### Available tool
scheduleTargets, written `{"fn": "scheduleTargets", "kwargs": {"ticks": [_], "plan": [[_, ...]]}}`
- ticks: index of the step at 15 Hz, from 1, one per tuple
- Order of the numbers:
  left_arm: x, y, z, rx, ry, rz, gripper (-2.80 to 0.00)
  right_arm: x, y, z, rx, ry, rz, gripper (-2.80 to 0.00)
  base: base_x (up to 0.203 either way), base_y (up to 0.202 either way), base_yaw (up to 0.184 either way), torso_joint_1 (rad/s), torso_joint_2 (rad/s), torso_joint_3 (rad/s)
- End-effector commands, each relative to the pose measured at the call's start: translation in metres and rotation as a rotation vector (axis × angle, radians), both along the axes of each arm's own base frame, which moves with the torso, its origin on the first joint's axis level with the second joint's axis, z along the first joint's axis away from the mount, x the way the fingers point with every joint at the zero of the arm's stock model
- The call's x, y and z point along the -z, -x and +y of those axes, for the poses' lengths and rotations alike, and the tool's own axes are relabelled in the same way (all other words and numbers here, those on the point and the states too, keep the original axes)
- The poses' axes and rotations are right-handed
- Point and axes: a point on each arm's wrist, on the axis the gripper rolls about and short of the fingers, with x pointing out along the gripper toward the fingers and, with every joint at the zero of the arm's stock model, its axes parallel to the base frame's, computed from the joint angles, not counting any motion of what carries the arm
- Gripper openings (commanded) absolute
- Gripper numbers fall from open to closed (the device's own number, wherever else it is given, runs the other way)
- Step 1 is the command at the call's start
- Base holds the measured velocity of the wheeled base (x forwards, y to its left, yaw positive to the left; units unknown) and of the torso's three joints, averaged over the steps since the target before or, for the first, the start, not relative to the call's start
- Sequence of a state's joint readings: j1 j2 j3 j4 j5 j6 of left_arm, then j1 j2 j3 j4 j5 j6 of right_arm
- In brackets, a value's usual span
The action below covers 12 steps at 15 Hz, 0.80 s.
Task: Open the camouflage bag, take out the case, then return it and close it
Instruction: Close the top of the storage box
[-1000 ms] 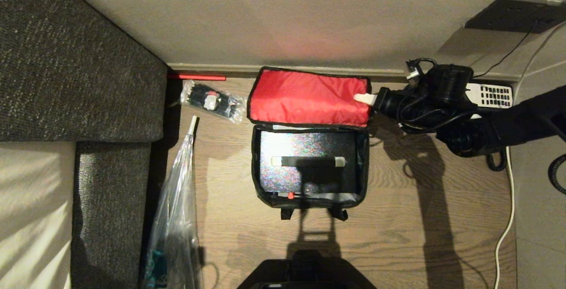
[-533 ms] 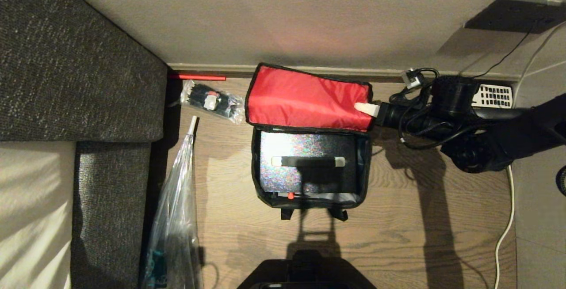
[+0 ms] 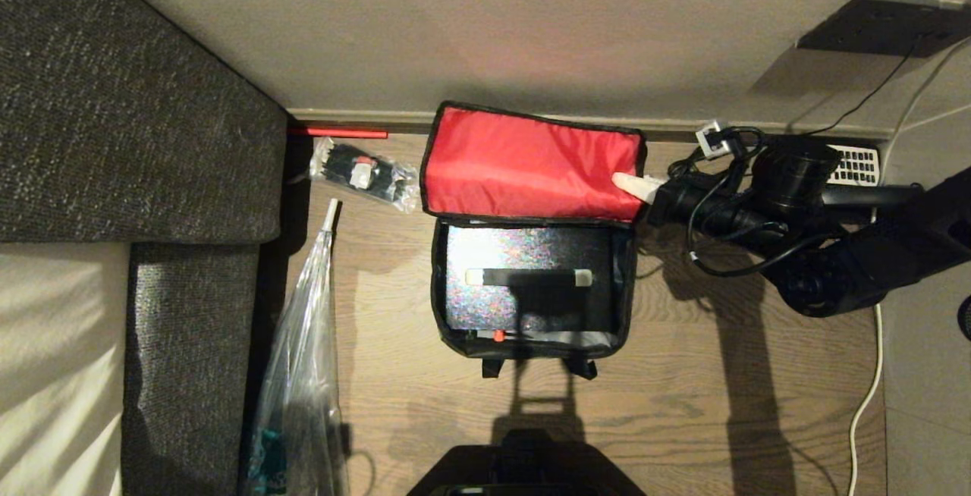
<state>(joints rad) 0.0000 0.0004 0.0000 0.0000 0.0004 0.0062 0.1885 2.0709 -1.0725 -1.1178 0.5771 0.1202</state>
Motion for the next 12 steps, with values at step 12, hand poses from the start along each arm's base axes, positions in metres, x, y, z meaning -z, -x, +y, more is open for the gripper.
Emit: {"fn": "scheduleTargets", "kwargs": {"ticks": [12], "plan": [[0.000,0.000,0.000,0.000,0.000,0.000,-2.80,-0.001,0.047,0.005,-0.027,0.094,-0.229,-2.80,0.000,0.000,0.000,0.000,0.00,0.000]]}}
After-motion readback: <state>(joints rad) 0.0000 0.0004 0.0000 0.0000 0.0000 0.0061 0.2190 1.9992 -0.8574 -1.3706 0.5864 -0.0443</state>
